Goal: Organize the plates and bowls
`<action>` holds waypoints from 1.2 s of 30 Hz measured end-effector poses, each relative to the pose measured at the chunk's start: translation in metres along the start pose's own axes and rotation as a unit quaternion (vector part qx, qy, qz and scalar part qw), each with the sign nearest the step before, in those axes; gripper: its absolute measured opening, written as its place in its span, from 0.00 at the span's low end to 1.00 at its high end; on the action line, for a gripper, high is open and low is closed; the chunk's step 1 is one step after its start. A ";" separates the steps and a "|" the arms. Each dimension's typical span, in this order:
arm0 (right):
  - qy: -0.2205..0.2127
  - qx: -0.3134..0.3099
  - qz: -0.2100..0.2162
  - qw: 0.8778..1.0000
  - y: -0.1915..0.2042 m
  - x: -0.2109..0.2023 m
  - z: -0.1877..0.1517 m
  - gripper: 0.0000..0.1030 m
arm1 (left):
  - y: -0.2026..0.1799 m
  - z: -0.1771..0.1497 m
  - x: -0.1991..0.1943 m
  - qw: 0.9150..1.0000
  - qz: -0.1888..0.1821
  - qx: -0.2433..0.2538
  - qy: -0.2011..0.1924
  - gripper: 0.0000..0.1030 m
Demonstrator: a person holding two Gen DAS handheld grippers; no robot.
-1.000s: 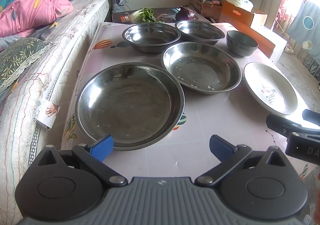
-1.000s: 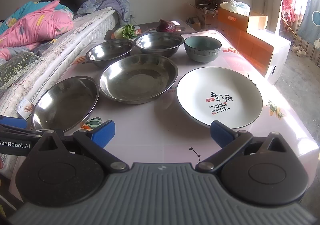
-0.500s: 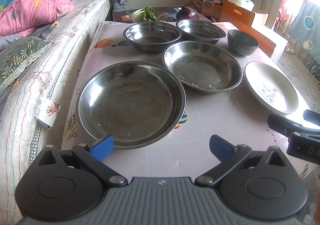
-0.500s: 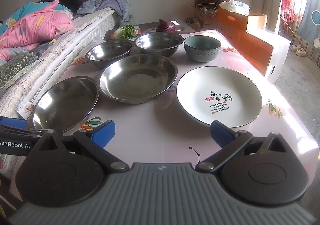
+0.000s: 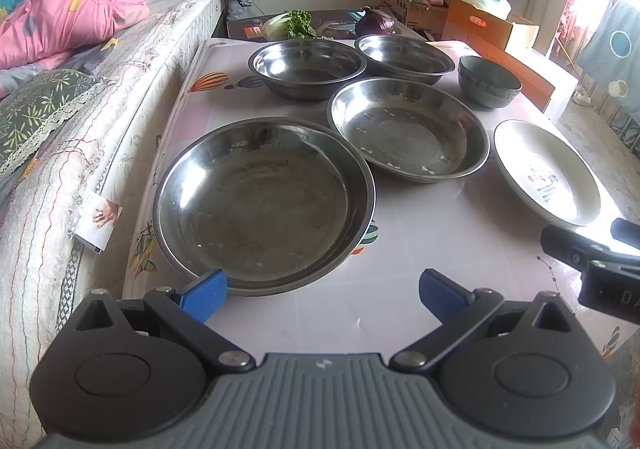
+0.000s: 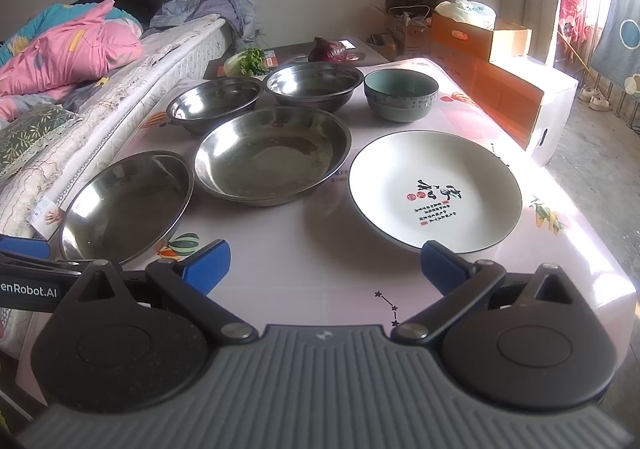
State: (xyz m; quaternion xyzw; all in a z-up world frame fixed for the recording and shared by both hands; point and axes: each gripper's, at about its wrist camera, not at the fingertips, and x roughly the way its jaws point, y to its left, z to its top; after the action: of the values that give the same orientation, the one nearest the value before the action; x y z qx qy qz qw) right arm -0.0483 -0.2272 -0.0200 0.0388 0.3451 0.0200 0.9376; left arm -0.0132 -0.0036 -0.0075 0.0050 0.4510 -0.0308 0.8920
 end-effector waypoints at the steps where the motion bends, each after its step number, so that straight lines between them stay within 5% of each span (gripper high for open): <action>1: 0.000 0.000 -0.001 1.000 0.000 0.000 0.000 0.99 | 0.000 0.000 0.000 1.000 0.000 0.000 0.000 1.00; 22: -0.059 -0.040 0.018 0.997 0.007 0.007 0.036 0.99 | 0.019 0.041 -0.004 0.998 0.043 0.001 -0.054 1.00; 36: -0.072 -0.068 0.123 0.988 0.022 0.063 0.129 0.99 | 0.056 0.132 0.049 0.995 0.053 0.057 -0.059 1.00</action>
State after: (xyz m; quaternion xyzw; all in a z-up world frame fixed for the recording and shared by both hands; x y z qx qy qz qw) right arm 0.0830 -0.2091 0.0393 0.0187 0.2674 0.1555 0.9508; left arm 0.1252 0.0450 0.0303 0.0780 0.3939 -0.0099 0.9158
